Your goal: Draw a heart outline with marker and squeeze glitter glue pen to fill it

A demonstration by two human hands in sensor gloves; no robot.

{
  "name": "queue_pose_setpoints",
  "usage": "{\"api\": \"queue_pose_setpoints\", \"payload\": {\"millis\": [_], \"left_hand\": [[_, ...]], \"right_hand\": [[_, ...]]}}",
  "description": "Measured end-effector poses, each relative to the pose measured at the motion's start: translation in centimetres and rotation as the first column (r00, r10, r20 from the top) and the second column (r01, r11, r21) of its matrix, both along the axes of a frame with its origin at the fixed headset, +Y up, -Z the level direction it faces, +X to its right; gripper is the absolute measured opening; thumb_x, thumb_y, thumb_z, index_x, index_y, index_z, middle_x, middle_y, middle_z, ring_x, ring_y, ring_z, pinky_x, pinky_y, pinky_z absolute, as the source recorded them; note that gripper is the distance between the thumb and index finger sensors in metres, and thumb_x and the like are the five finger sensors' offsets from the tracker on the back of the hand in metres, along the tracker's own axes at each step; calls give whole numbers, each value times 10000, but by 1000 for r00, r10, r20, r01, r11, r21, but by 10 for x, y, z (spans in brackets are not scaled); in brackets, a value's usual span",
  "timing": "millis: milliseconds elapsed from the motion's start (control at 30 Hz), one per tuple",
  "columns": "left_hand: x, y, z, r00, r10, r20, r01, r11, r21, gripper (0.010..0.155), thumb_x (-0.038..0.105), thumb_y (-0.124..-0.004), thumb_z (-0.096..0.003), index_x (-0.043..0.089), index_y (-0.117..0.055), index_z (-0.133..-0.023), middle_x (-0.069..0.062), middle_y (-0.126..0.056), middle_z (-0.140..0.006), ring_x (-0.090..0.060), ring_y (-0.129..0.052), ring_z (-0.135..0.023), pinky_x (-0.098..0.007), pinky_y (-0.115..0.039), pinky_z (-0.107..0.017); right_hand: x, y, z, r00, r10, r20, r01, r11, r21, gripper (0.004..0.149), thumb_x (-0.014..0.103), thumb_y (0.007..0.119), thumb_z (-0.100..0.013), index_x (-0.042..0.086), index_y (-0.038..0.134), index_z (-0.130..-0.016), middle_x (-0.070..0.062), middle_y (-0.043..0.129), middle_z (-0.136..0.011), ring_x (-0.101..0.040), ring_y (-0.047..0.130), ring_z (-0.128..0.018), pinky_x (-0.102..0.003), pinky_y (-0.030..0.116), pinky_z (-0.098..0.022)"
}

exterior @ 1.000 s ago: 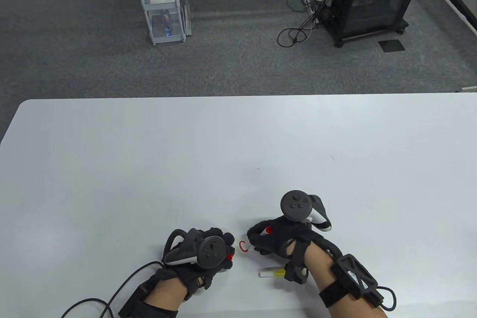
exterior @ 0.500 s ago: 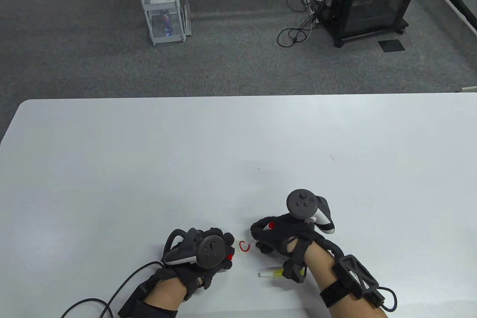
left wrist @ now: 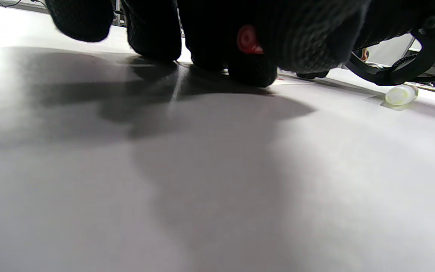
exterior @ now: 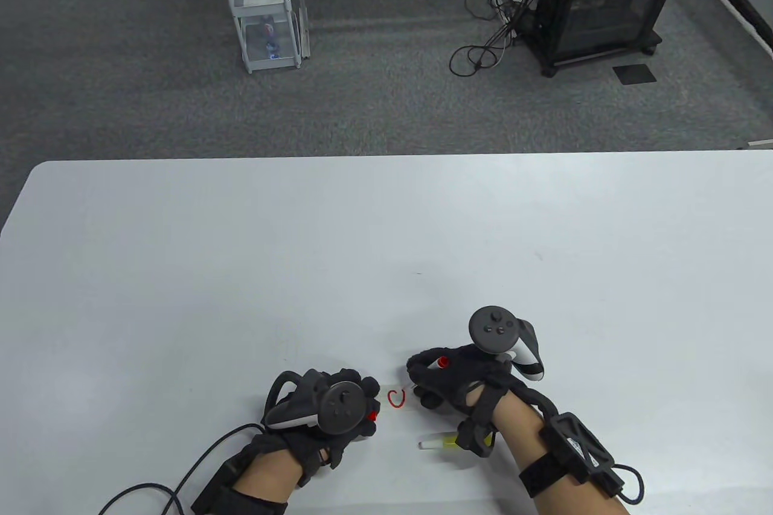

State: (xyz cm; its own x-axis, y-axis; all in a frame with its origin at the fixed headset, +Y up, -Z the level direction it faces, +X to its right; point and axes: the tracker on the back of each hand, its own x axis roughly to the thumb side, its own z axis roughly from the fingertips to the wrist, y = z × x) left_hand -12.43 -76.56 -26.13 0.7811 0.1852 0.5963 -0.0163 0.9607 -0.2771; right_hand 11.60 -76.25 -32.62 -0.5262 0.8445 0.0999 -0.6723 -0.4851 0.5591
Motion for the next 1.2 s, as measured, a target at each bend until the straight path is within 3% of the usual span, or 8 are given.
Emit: {"api": "queue_pose_setpoints", "payload": {"millis": [733,1200], "left_hand": [[0,0,0,1000,3,4,-3,1000,-9,468,517,-758,-494,288,-790,-901,58,-692,-1123,-288,-642,-1051,-566,-609,-703],[-2,-1,-2,1000,22,3,-22,999,-25,476,527,-745,-495,299,-786,-912,59,-694,-1130,-277,-651,-1039,-546,-628,-706]], "right_hand": [[-7,-1,0,990,56,-131,-55,998,5,605,494,804,-460,125,773,-938,-193,954,-811,-257,1046,-604,-466,792,-532],[7,-3,-2,993,-79,-89,70,992,-104,636,500,777,-472,79,749,-950,-226,942,-812,-299,1050,-616,-490,796,-532]]}}
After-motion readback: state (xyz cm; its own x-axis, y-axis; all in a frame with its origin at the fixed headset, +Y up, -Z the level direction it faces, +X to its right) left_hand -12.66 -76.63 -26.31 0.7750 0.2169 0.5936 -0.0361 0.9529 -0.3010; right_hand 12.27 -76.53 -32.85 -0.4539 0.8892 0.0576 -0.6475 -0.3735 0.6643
